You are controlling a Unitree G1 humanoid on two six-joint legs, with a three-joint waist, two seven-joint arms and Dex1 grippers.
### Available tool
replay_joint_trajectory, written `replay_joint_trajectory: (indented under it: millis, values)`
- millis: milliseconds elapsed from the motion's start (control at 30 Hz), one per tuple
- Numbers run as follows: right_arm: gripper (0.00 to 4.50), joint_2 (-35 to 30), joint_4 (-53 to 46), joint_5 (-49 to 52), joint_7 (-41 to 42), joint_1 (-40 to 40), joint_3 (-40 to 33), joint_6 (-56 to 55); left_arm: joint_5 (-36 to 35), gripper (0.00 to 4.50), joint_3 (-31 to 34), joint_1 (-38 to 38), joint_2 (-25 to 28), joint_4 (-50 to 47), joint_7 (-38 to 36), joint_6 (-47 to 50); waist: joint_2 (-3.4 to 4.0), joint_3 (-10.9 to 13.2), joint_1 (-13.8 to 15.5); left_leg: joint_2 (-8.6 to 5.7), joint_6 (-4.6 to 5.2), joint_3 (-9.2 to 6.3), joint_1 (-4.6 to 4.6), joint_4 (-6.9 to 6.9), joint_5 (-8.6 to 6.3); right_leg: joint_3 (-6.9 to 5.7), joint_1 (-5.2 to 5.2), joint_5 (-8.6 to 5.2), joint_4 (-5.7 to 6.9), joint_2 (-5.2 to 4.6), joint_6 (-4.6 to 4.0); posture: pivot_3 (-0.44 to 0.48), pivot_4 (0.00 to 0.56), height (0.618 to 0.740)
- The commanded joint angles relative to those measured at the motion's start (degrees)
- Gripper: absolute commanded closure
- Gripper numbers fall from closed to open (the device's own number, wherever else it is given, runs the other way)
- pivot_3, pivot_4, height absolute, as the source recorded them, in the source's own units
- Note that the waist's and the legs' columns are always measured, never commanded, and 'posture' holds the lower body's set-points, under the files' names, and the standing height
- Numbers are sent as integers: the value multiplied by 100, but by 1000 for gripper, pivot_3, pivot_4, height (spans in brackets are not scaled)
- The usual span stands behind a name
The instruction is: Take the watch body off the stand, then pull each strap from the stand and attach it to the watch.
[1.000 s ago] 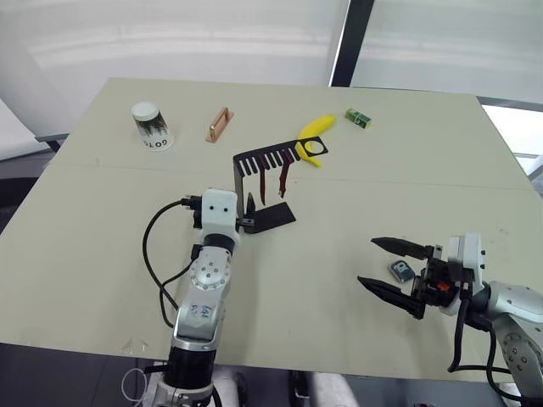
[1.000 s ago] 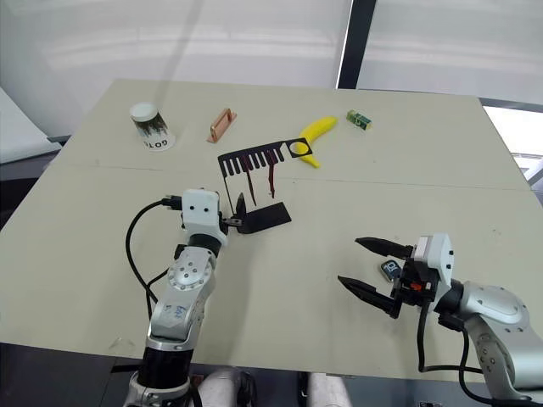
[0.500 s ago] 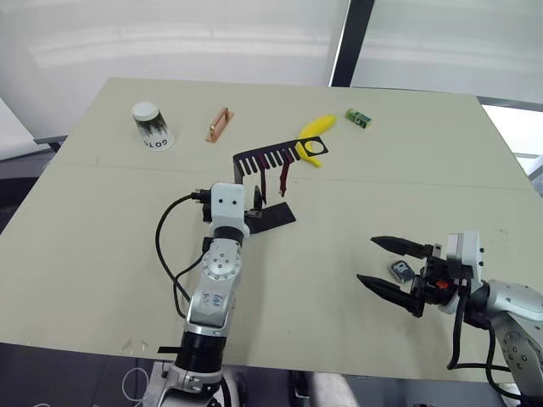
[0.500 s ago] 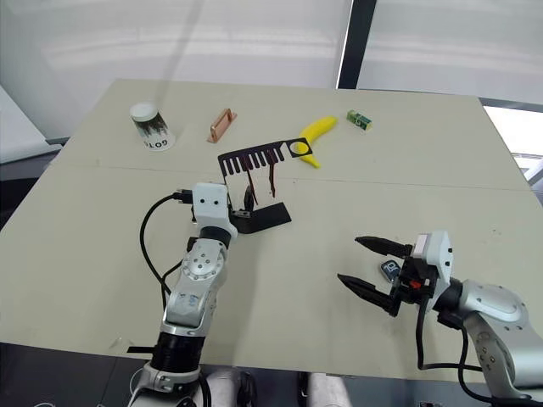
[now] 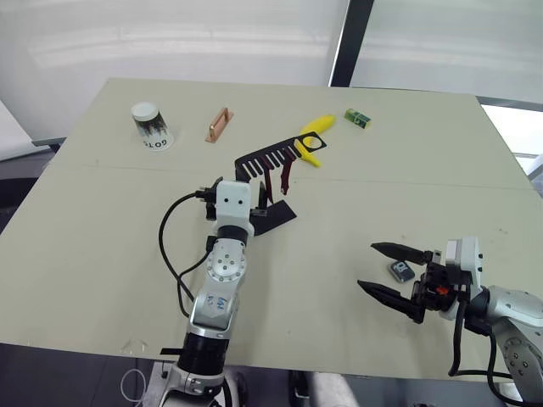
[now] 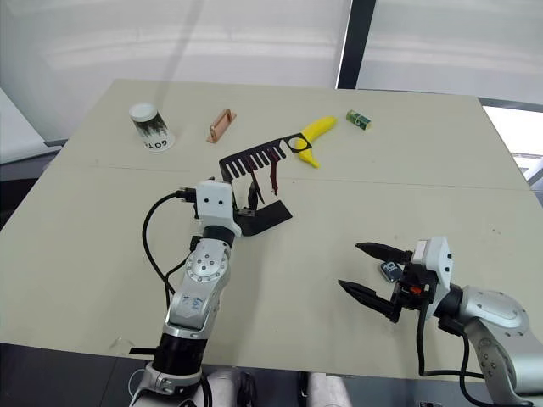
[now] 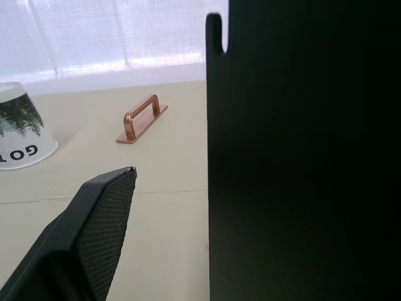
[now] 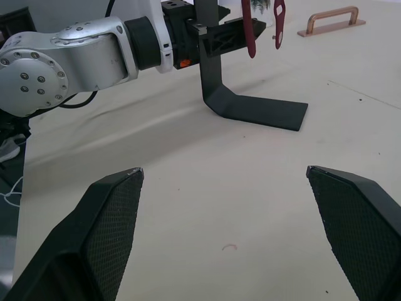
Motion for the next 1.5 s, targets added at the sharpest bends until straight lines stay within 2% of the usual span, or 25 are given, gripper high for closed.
replay_joint_trajectory:
  millis: [33, 100, 200, 267, 333, 467, 733, 867, 1000, 1133, 1333, 1500]
  values:
    - [77, -43, -151, 92, 24, 37, -164, -43, 134, 0, -80, 84, -86, -285, 46, -15, 0, 0, 2, 0, 0, 0, 0, 0, 0, 0, 1, 0, 0, 0, 0, 0, 150, 729]
    - [77, -45, -147, 90, 36, 57, -162, -47, 145, 0, -56, 98, -109, -276, 72, 2, 0, 0, 7, 0, 0, 0, 0, 0, 0, 0, 1, 0, 0, -1, 0, 0, 150, 729]
    - [0, -64, -150, 97, 48, 80, -167, -33, 141, 854, -33, 123, -126, -255, 116, 6, 0, 0, 3, 0, 0, -1, 0, 0, 0, 0, 1, 0, 0, 0, 0, 0, 150, 729]
    - [0, -80, -142, 95, 63, 88, -167, -26, 134, 1851, -41, 130, -121, -258, 121, 12, 0, 0, -1, 0, 0, -1, 0, 1, 0, -1, 1, 0, 0, 0, 0, 0, 150, 729]
    - [0, -89, -142, 97, 71, 100, -170, -27, 129, 2575, -53, 145, -122, -274, 112, 21, 0, 0, 1, 0, 0, -1, 1, 0, 0, 0, 2, 0, 0, 0, 0, 0, 150, 729]
    - [0, -98, -132, 98, 85, 115, -164, -31, 119, 4466, -102, 143, -101, -282, 44, -18, -1, -1, 5, 0, 0, -1, 0, 1, 0, -1, 2, 0, 0, -1, 0, 0, 150, 729]
    - [0, -4, -190, 95, -42, 176, -148, -27, 86, 4466, -172, 50, -26, -260, -124, -47, -2, -1, -1, 1, 0, -2, 4, 1, 0, -2, 7, 0, 0, 0, 0, 0, 150, 729]
    - [0, 265, -362, -19, -456, 208, -74, -111, 30, 4466, -149, -26, -39, -168, -221, -64, -2, -1, 8, 1, 0, -4, 4, 1, 0, -4, 7, 0, -1, 0, 0, 0, 150, 729]
    - [0, 954, -878, -323, -1579, -106, 278, -65, -8, 4466, -72, -136, -110, 13, -188, -120, -1, -1, -9, 2, -2, -4, 4, 2, 1, -3, 7, 0, 0, 0, 0, 0, 150, 729]
    - [0, 1562, -1512, -628, -2986, -460, 836, 666, 56, 4466, 5, -350, -220, 238, -9, 9, -2, -3, 2, -1, -4, -5, 2, 3, 2, -2, 6, 0, 3, -3, 0, 0, 150, 729]
    - [0, 2261, -1858, -1341, -4226, -1134, 1814, 1218, -5, 4466, 67, -462, -413, 400, 202, -69, -3, -3, -1, 0, -3, -6, -3, 3, 1, -7, 4, 0, 0, -3, 0, 0, 150, 729]
    - [0, 2639, -1526, -1933, -4669, -1815, 2347, 1288, 124, 4466, -44, -447, -416, 484, 330, -108, -3, -3, -23, 1, -2, -5, -3, 5, 2, -8, 3, 0, 2, -3, 0, 0, 150, 729]
